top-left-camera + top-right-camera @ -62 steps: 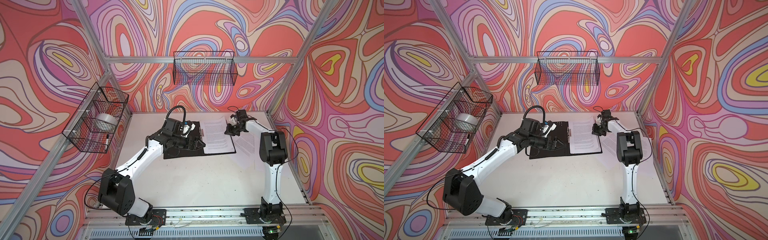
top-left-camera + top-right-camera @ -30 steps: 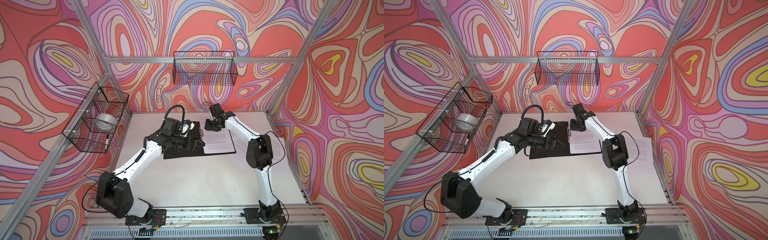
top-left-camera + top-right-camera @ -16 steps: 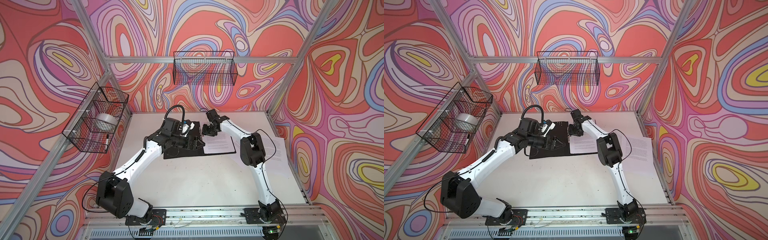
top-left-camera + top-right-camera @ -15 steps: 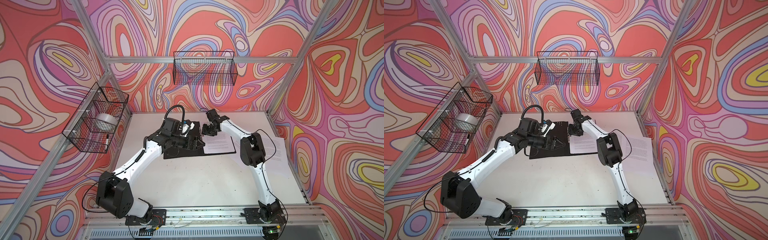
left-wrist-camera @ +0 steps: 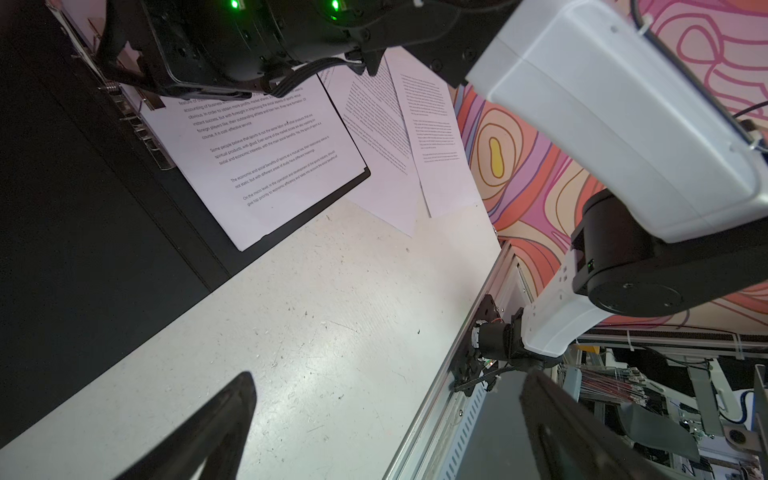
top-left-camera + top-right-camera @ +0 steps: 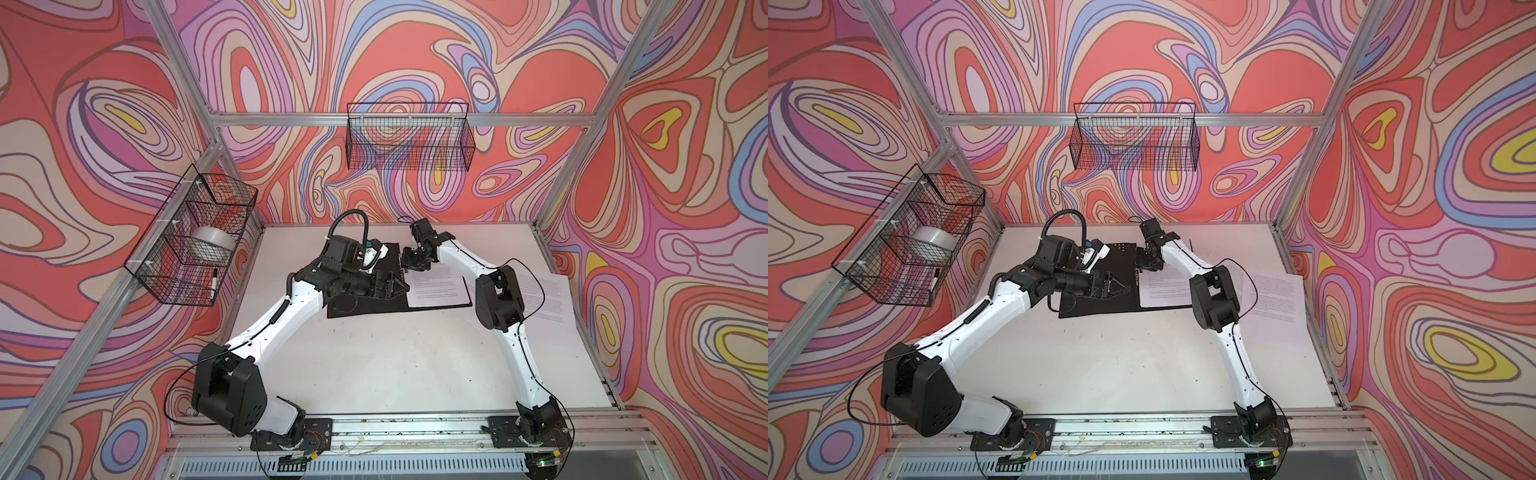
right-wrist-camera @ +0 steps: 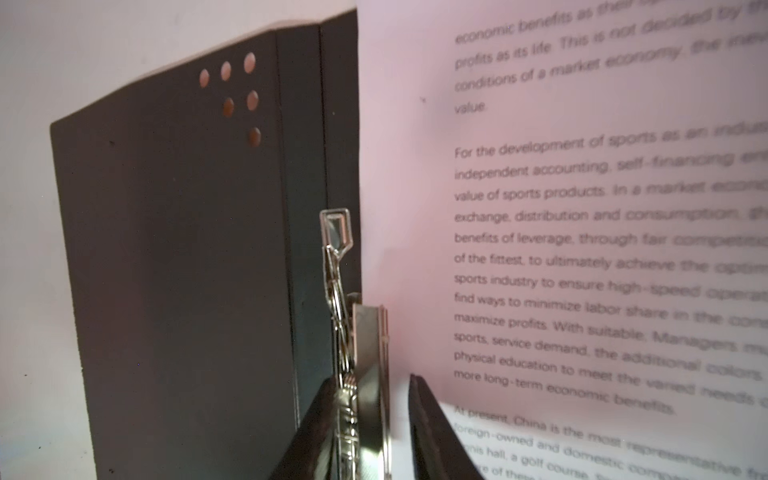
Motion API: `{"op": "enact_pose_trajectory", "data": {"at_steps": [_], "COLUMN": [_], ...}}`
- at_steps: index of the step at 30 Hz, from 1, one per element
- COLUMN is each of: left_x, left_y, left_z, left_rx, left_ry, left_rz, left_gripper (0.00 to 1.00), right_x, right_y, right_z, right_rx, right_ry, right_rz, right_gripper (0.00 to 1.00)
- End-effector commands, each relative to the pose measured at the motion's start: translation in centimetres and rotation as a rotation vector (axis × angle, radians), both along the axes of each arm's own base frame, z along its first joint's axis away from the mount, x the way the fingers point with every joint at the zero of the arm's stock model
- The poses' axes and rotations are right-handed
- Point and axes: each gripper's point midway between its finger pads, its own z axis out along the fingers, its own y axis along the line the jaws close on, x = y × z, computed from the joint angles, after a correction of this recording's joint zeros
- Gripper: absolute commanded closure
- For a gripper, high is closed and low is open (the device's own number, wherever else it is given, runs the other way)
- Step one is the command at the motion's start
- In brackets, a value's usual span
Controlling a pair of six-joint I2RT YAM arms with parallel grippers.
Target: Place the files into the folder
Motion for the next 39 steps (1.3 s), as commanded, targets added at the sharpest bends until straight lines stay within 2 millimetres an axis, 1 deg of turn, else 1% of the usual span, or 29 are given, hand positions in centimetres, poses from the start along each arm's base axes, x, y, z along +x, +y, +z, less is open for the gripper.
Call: {"op": "enact_pose_trajectory", "data": {"at_steps": [1,7,13,18,21,24,29,32,39], "left_x": [0.1,0.1,0.2,0.2,0.3,0.3,0.3,0.2,0.2], "left_y": [0.1,0.1,0.3,0.4,0.4,0.5,0.5,0.5,0.6], "left_z": [0.2,0.5,0.6,0.7,0.7,0.8,0.9,1.2,1.3], "left_rx": [-0.018,-0.026,-0.030,-0.036,-0.038,-0.041,-0.046,-0.048,-0.049], "left_ry": [-0.002,-0.005,-0.005,-0.002,-0.001,-0.003,-0.004,-0.010,-0.012], "left_rz": [-0.001,0.001,0.007,0.011,0.013,0.015,0.016,0.018,0.019], "left_gripper": [0.00,0.00,0.00,0.00,0.00,0.00,0.00,0.00,0.00], "right_x": [0.0,0.0,-0.1,-0.7,-1.3,-2.3,-4.7,-6.2,-9.9], "right_y": [0.5,0.5,0.6,1.2,1.6,2.0,3.2,4.3,6.7], "right_z": [-0.4,-0.7,-0.2,1.1,2.5,3.4,4.4,4.7,4.5], "right_rx": [0.006,0.007,0.017,0.056,0.082,0.104,0.130,0.143,0.139], "right_ry": [0.010,0.013,0.011,0.014,0.005,0.010,0.025,0.026,0.046], "right_rz": [0.005,0.002,0.005,0.008,0.000,-0.011,-0.002,0.013,0.013], "right_gripper": [0.73,0.80,0.87,0.91,0.92,0.93,0.94,0.94,0.95]}}
